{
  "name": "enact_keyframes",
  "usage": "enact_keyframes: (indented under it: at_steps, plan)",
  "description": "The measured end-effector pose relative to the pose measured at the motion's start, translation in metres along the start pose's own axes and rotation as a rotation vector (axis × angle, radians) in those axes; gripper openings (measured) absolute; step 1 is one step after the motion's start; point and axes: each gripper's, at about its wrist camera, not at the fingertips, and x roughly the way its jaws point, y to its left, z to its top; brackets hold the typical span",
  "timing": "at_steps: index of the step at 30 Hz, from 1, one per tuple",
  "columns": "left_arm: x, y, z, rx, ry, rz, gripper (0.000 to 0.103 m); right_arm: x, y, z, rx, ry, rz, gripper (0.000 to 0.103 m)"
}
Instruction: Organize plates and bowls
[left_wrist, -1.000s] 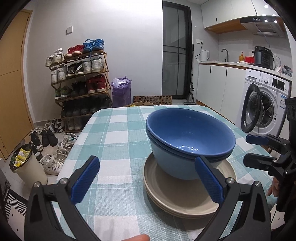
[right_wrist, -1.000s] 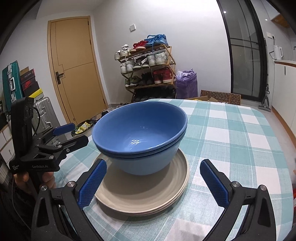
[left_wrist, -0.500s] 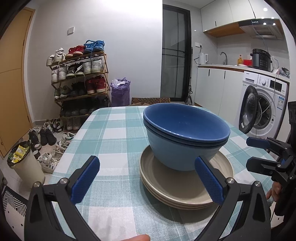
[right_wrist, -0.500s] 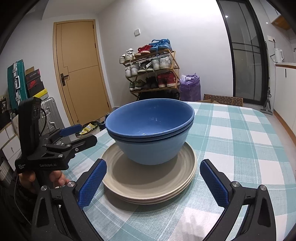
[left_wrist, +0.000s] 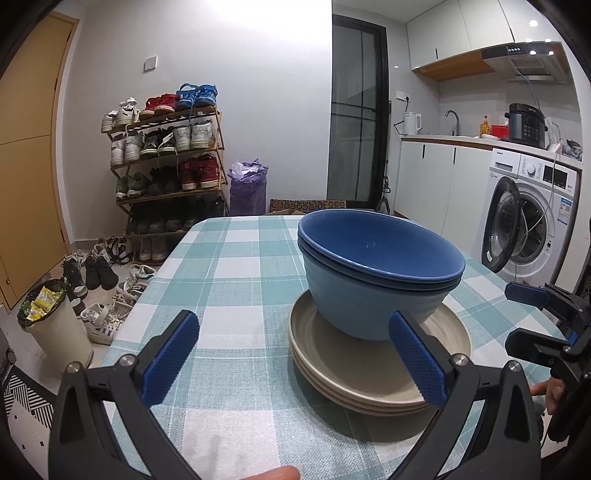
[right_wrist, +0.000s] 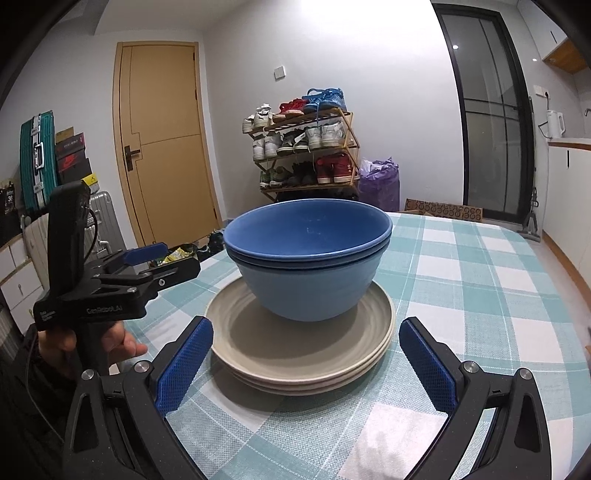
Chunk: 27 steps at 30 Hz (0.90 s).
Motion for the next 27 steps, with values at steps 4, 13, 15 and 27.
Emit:
enact_keyframes:
  at_steps: [4, 13, 15, 27]
  plan:
    - [0.000, 0.000, 0.000, 0.000, 0.006, 0.000, 0.103, -0.002, 0.000, 0.000, -0.005, -0.004, -0.004, 0.103]
    - [-0.005, 0.004, -0.002, -0.014, 0.005, 0.008, 0.103, -0.006, 0.001, -0.001, -0.008, -0.016, -0.005, 0.103]
    - [-0.006, 0.003, -0.002, -0.010, 0.002, 0.008, 0.103, -0.006, 0.001, -0.001, -0.007, -0.015, -0.003, 0.103]
    - [-0.012, -0.002, -0.008, -0.004, 0.011, -0.010, 0.103, -0.013, 0.005, -0.008, -0.018, -0.014, -0.001, 0.103]
